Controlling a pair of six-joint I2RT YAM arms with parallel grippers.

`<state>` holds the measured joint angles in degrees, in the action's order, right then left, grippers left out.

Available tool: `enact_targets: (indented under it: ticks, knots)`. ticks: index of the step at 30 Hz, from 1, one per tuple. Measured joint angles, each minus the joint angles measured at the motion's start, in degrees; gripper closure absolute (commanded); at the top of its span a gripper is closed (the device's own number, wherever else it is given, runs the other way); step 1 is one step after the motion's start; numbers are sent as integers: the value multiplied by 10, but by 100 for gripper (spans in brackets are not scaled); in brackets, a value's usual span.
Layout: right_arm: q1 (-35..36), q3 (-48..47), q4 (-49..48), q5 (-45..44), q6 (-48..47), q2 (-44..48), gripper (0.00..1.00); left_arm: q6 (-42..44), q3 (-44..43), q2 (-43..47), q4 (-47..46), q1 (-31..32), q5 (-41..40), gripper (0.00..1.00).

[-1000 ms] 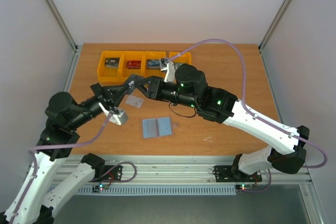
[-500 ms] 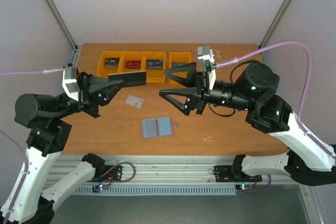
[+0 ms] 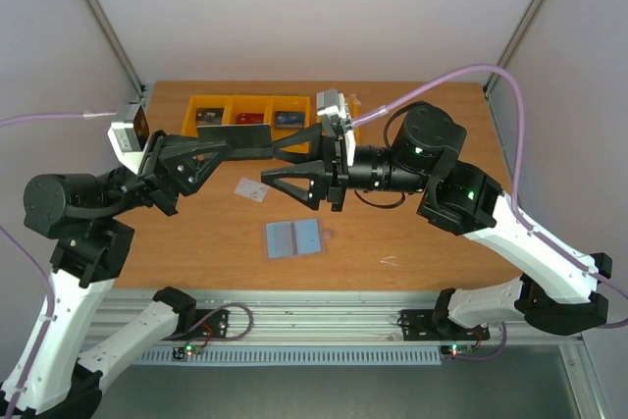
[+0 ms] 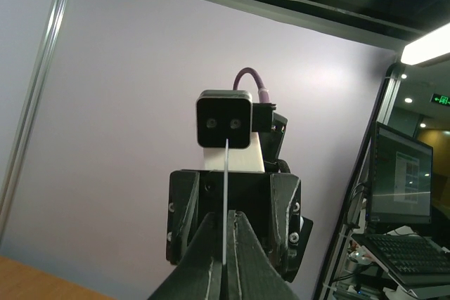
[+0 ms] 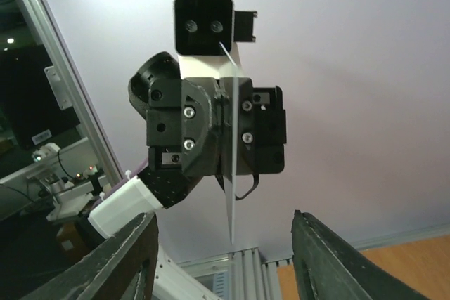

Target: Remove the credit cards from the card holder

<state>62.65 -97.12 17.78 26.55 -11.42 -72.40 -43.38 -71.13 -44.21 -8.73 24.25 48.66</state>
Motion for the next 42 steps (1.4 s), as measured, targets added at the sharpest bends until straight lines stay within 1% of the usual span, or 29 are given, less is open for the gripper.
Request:
enact_targets:
  ticks: [2,3,8,9,10,14,15,16,18,19,20,21,22,25,27,30,32,34,35,37,39,41,42]
  knots:
    - [0,0,-10,3,0,0,53,-5,2,0,0,0,0,100]
    - [0,0,-14,3,1,0,56,-8,3,0,0,0,0,100]
    - [0,0,-24,1,2,0,86,-12,8,0,1,0,0,100]
    - [0,-1,-24,-1,2,-1,96,-12,9,0,1,0,0,100]
    - [0,-2,-24,-2,2,-1,99,-12,9,0,1,0,1,100]
    - [0,-7,-17,-11,3,-5,99,-12,9,0,3,0,2,100]
    - [0,-9,-13,-15,2,-5,99,-12,10,0,4,0,2,97]
    - [0,-10,-9,-18,1,-5,99,-11,11,1,7,0,2,85]
    - [0,-10,4,-29,-4,-3,99,-7,14,3,17,0,0,47]
    - [0,-10,17,-36,-8,-1,99,0,16,5,26,0,0,34]
    - [0,-12,31,-42,-13,2,99,7,18,8,38,0,0,25]
    - [0,-17,46,-46,-17,3,99,18,18,11,53,0,1,21]
    - [0,-30,76,-52,-26,3,99,34,19,14,70,0,2,19]
    - [0,-82,185,-70,-53,2,99,125,17,35,172,0,-3,19]
    - [0,-132,280,-74,-73,-5,99,226,6,50,271,0,-16,19]
    - [5,-217,419,-70,-102,-37,99,385,-45,45,430,0,-21,19]
    - [15,-263,502,-75,-120,-69,99,485,-81,28,524,0,-6,22]
    - [25,-304,579,-83,-138,-112,99,577,-107,3,613,0,15,30]
    - [33,-312,593,-85,-143,-122,99,612,-111,-10,649,0,24,32]
    - [42,-320,627,-88,-157,-165,99,653,-111,-34,703,0,40,38]
    - [46,-318,641,-87,-167,-197,99,683,-96,-53,742,0,59,43]
    - [50,-316,644,-85,-173,-214,99,689,-75,-61,756,0,70,48]
    - [52,-316,645,-85,-177,-219,99,689,-63,-62,759,0,75,54]
